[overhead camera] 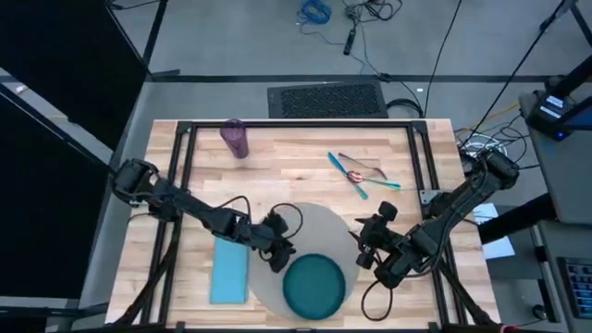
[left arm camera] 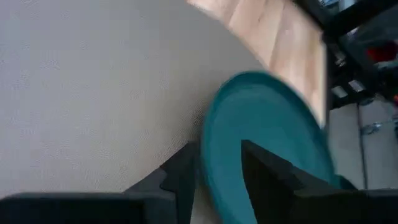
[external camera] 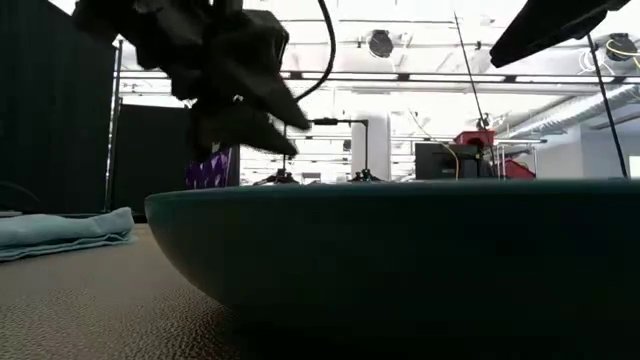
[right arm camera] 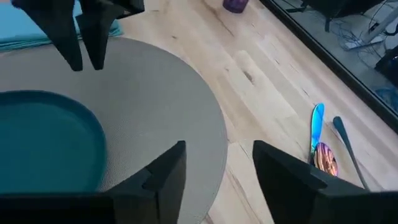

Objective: Set table place
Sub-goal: Adjust the green plate on the brown placemat

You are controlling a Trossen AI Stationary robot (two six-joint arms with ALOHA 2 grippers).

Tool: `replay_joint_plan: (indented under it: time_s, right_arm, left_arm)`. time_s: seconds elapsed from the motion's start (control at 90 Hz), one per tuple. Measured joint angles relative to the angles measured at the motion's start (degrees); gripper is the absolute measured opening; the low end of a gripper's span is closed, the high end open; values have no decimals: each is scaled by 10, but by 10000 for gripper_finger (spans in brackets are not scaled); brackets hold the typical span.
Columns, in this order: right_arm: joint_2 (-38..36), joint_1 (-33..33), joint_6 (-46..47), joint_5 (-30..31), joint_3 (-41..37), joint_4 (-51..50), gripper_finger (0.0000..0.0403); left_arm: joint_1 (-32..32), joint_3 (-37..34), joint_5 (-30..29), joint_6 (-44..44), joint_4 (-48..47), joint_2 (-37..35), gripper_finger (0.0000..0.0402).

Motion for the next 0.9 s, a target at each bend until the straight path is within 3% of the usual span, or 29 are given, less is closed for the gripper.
replay_joint_plan:
  time_s: [0.344,0.9]
  right_arm:
    - [0,0,1,0,0,7,201]
    - [0,0,-3,1,0,28,201]
  left_arm:
    - [-13,20,11,-11,7,31,107]
    - [-42,20,11,-22,4,55,107]
